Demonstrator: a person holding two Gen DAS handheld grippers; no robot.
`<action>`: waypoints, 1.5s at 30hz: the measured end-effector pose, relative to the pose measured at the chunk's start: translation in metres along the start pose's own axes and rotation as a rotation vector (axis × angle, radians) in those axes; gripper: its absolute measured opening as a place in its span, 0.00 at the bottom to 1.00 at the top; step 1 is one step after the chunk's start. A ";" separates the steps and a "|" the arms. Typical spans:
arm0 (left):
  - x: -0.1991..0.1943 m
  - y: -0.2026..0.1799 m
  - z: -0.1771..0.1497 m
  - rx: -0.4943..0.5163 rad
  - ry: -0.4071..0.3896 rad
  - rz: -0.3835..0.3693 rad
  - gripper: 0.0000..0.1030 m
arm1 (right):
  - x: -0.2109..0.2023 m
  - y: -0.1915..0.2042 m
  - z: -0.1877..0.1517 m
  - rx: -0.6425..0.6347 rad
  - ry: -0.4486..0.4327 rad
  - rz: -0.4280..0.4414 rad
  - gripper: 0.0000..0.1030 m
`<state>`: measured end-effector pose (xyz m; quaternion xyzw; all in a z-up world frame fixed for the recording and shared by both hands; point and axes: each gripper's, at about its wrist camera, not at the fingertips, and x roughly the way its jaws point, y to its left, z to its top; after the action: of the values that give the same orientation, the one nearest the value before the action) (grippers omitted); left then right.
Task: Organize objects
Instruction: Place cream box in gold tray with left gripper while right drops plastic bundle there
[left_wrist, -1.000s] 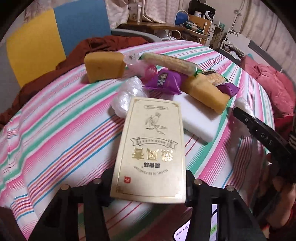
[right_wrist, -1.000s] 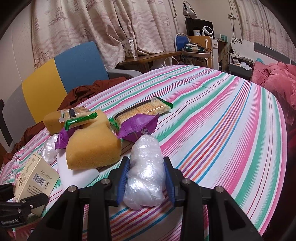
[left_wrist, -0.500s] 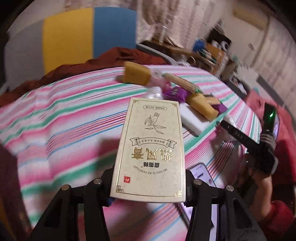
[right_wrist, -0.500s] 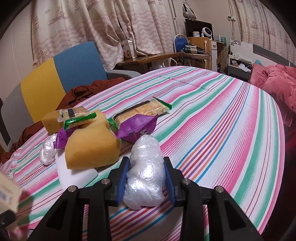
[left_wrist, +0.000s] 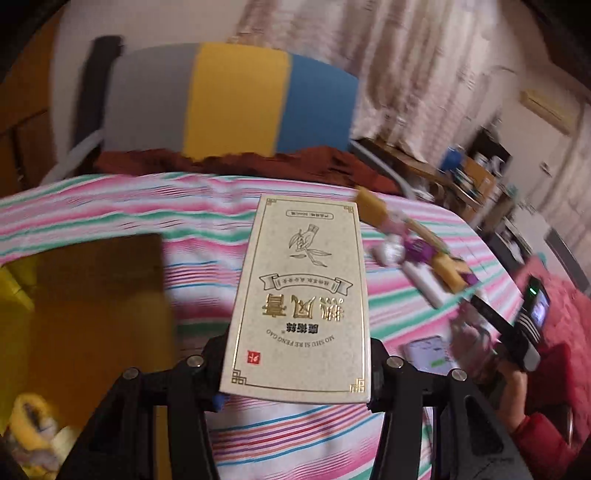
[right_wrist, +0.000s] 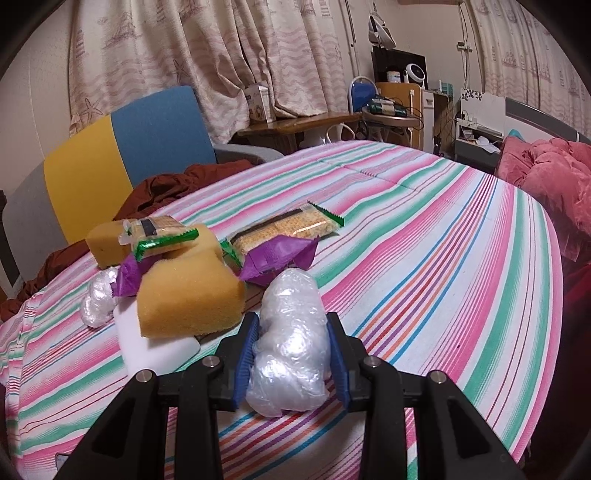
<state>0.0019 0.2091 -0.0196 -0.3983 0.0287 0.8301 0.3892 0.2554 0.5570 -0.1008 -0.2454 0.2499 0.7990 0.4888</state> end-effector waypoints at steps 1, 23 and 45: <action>-0.003 0.010 -0.001 -0.020 -0.001 0.021 0.51 | -0.002 0.000 0.000 -0.002 -0.011 0.006 0.35; -0.025 0.175 -0.020 -0.326 0.071 0.290 0.51 | -0.097 0.082 0.000 -0.140 0.006 0.333 0.35; -0.084 0.174 -0.034 -0.343 -0.089 0.428 0.97 | -0.204 0.288 -0.109 -0.561 0.224 0.879 0.35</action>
<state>-0.0614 0.0236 -0.0312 -0.4066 -0.0459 0.9027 0.1330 0.0928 0.2383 -0.0073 -0.3225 0.1563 0.9335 -0.0061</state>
